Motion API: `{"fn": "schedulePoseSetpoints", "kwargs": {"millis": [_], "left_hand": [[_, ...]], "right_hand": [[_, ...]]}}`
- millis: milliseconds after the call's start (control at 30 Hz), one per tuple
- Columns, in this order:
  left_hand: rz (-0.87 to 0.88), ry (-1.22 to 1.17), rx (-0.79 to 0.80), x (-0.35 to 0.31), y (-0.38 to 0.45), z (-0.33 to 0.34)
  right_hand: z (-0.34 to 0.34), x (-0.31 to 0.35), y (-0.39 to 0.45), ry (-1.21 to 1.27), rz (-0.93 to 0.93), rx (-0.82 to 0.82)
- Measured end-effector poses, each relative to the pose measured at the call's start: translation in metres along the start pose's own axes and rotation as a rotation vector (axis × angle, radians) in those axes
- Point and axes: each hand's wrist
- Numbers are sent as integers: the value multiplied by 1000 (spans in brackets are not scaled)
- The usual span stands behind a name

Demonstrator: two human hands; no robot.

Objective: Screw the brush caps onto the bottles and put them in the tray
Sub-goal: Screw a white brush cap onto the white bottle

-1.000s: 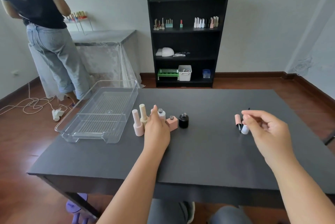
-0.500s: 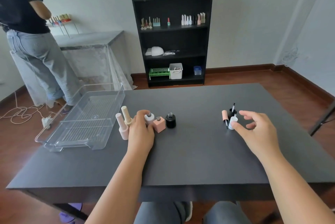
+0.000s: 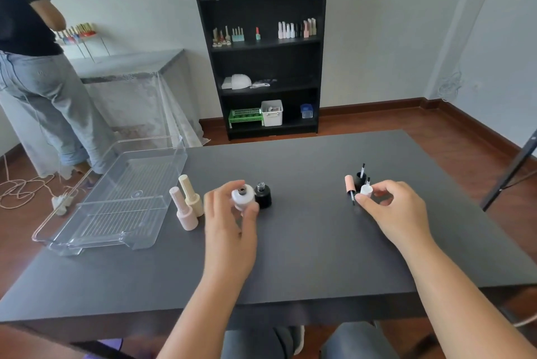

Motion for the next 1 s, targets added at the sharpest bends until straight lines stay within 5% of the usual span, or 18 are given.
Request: {"fn": "schedulePoseSetpoints", "kwargs": {"millis": [200,333,500,1000], "left_hand": [[90,41,313,-6,-20,28],[75,65,383,-1,-19,30],[-34,16,381,2,-17,28],[-43,66,360,3,-20,28]], "right_hand": [[-6,2,-22,327,-27,-143],[6,10,-38,536,-101,175],[23,26,-47,711,-191,458],[24,29,-50,661,-299,465]]}}
Point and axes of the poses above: each hand's wrist, its own y-axis towards the middle knuckle, its own z-axis out of the palm, x = y × z, and after that the axes turned 13 degrees about x, right-handed
